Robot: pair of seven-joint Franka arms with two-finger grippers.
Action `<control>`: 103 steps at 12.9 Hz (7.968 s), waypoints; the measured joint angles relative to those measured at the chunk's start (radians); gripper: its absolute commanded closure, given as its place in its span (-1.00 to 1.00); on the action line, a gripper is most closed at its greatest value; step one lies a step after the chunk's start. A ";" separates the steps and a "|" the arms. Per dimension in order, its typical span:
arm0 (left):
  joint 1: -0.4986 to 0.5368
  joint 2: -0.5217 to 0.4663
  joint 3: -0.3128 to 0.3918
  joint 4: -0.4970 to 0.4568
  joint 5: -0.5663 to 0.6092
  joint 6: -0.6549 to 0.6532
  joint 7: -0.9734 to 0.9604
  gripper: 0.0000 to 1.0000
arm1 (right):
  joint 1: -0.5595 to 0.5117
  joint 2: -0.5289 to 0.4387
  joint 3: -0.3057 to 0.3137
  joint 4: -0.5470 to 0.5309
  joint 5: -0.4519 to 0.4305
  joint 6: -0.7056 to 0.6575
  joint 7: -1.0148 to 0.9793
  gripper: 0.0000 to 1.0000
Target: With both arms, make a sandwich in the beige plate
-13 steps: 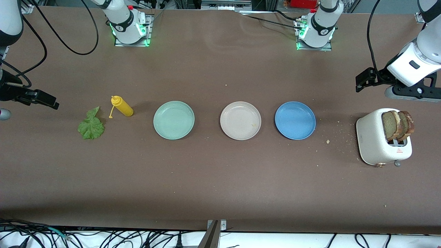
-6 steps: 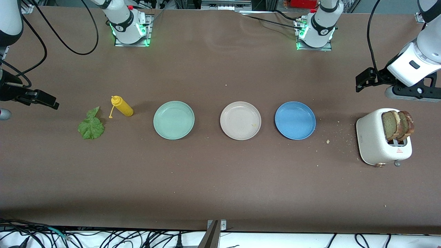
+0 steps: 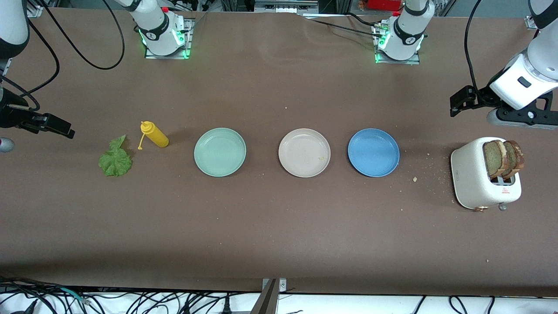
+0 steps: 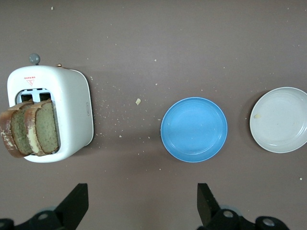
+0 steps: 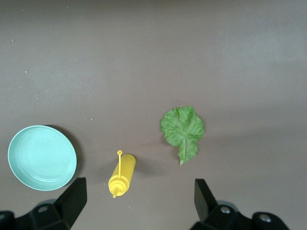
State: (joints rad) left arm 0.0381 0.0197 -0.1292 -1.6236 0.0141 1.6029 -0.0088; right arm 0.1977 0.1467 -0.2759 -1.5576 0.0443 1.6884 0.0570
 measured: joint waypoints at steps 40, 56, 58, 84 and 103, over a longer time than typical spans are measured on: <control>0.129 0.069 0.006 0.004 0.000 0.114 0.128 -1.00 | 0.000 0.000 0.000 0.000 0.000 0.000 0.000 -0.99; 0.308 0.168 0.008 -0.334 0.071 0.632 0.376 -0.38 | 0.000 0.000 -0.001 0.000 0.000 0.000 0.000 -0.99; 0.319 0.167 0.008 -0.344 0.071 0.632 0.390 0.99 | -0.001 0.000 -0.001 0.000 0.000 0.000 0.000 -0.99; 0.085 0.371 -0.209 0.001 -0.553 0.170 0.322 1.00 | -0.014 0.006 -0.017 -0.008 0.001 -0.056 -0.092 -0.99; -0.037 0.833 -0.198 0.007 -1.041 0.572 0.945 -1.00 | -0.039 0.023 -0.270 -0.586 0.706 0.139 -1.899 -0.99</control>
State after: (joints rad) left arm 0.0009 0.8530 -0.3273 -1.6171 -1.0272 2.1752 0.9357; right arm 0.1585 0.1697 -0.5461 -2.1438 0.7500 1.8277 -1.8424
